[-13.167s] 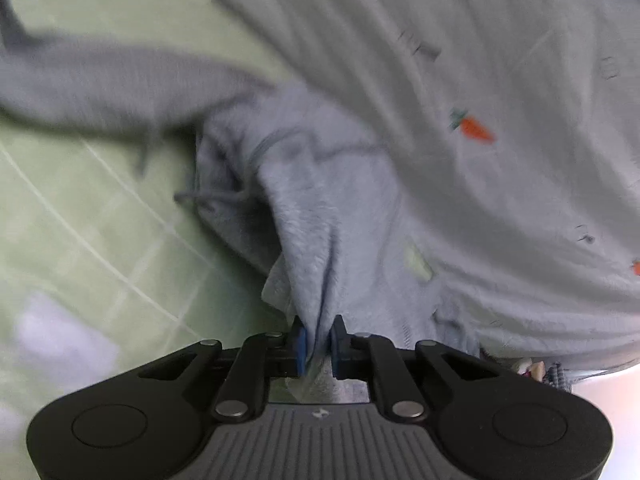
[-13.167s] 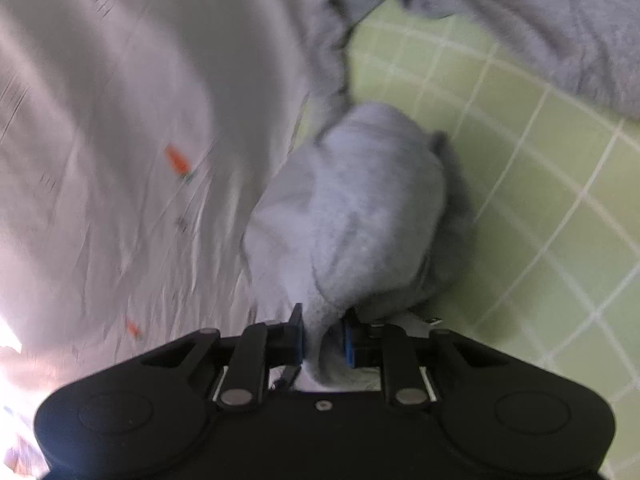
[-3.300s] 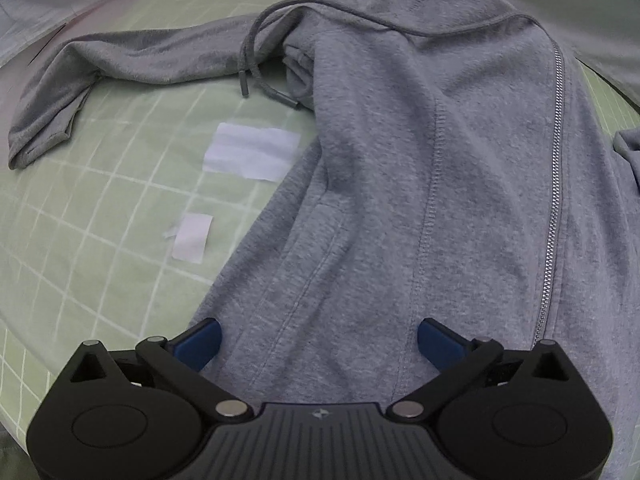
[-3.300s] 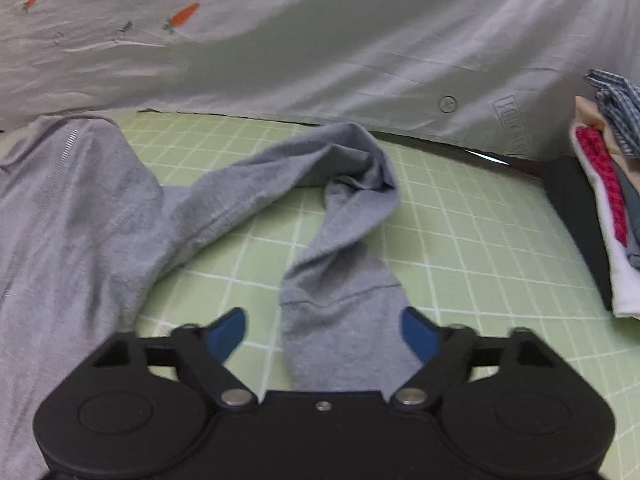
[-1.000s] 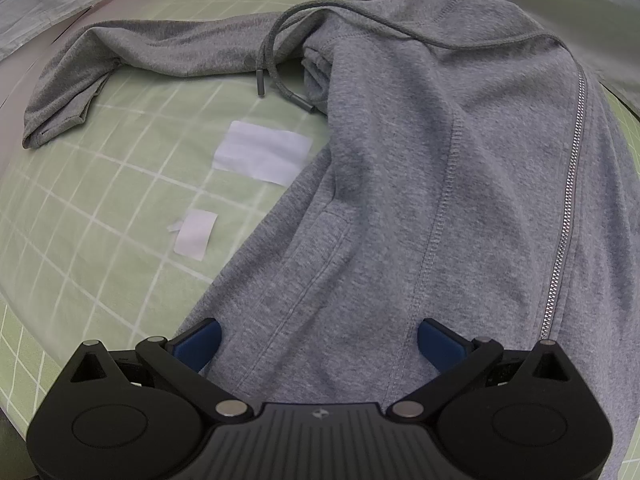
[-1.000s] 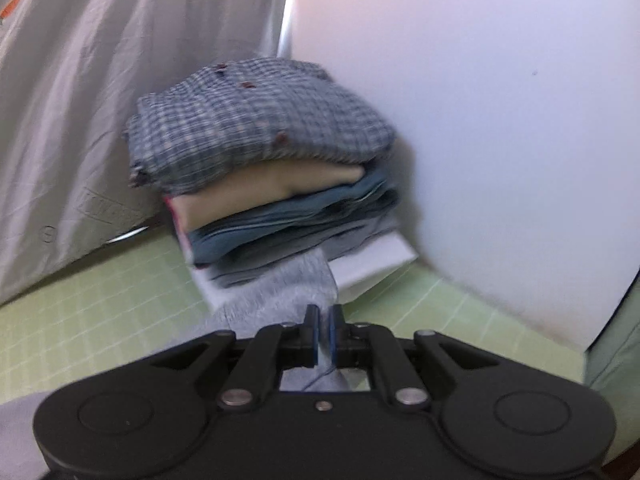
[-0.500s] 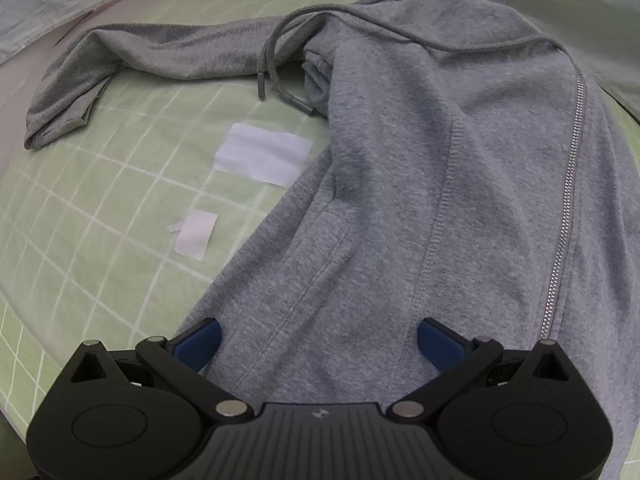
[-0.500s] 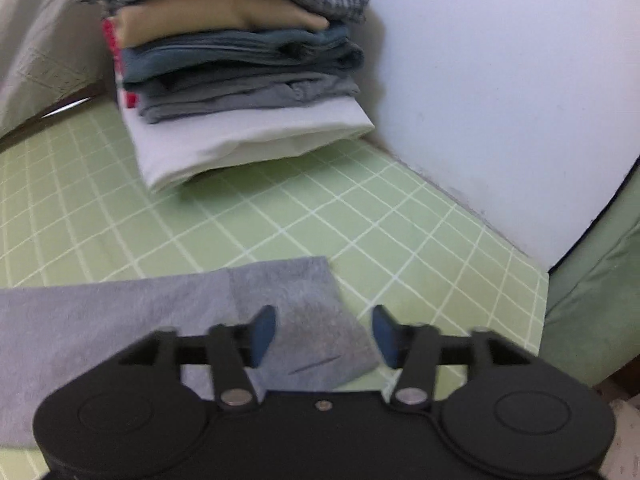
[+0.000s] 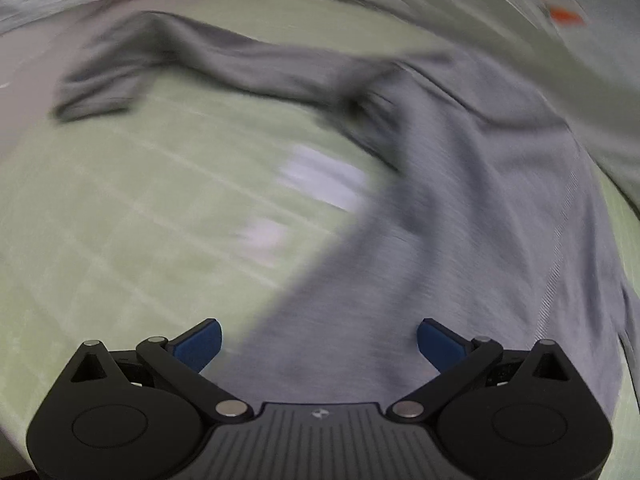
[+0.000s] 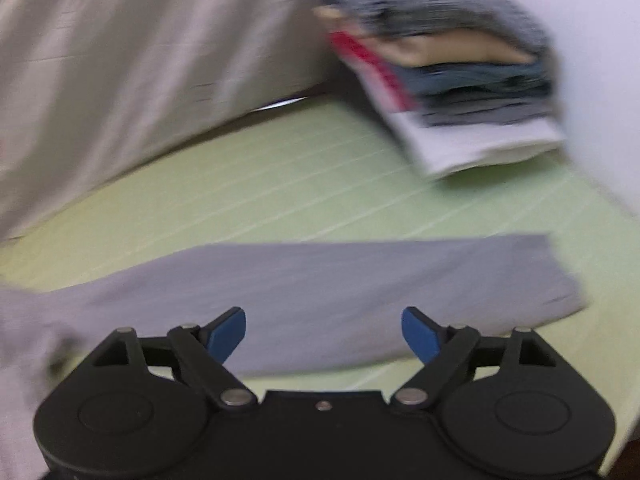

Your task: Fold clothes

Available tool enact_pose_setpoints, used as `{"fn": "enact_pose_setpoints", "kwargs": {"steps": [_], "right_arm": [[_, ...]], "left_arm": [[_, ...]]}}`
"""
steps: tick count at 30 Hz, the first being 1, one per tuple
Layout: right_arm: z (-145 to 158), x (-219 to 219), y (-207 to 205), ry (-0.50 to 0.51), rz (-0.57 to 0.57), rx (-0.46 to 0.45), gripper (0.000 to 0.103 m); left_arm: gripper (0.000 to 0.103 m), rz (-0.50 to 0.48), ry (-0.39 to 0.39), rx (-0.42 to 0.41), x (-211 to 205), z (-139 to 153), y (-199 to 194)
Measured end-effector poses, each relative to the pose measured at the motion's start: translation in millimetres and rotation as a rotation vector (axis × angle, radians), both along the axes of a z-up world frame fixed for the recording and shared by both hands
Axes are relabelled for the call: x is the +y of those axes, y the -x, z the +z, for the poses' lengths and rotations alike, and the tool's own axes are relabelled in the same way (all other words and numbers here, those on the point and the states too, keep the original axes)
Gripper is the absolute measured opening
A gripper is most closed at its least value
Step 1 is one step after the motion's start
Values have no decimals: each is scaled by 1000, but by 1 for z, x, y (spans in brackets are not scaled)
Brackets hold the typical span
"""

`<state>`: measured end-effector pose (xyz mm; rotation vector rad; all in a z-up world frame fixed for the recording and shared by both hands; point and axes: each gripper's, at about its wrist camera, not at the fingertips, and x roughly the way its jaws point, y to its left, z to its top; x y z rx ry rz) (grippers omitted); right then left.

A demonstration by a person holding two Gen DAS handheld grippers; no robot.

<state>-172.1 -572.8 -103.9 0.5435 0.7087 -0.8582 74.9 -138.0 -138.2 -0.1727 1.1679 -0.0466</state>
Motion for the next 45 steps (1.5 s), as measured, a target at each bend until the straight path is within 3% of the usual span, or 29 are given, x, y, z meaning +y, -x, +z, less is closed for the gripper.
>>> {"fn": "enact_pose_setpoints", "kwargs": {"steps": [5,8,12,15,22,26,27,28,30,35,39,45], "right_arm": [[2,64,-48,-106,146,-28,92],[0,101,-72,-86,208,18,92],[-8,126,-94,-69,200,51,92],[-16,141,-110,-52,180,78,92],[-34,176,-147,-4,141,146,98],[-34,178,-142,-8,95,138,101],[-34,178,-141,-5,91,137,102],[-35,179,-142,-3,82,135,103],[-36,180,-142,5,70,135,103],[-38,181,-143,14,67,131,103],[-38,183,-143,22,64,128,103],[-40,184,-144,42,56,118,103]], "left_arm": [[94,98,9,-46,74,0,-28],[80,156,14,-73,118,-1,-46],[57,235,21,-110,177,-1,-68],[52,288,26,-138,219,-2,-86],[55,215,-43,-221,236,-21,-136],[55,141,-77,-266,228,-25,-150],[50,136,-75,-276,230,-26,-153],[28,130,-74,-287,231,-28,-155],[10,131,-74,-307,235,-26,-158],[7,191,-184,-450,250,13,-145],[7,77,-312,-574,235,45,-135],[11,-279,-338,-487,158,4,-129]]}}
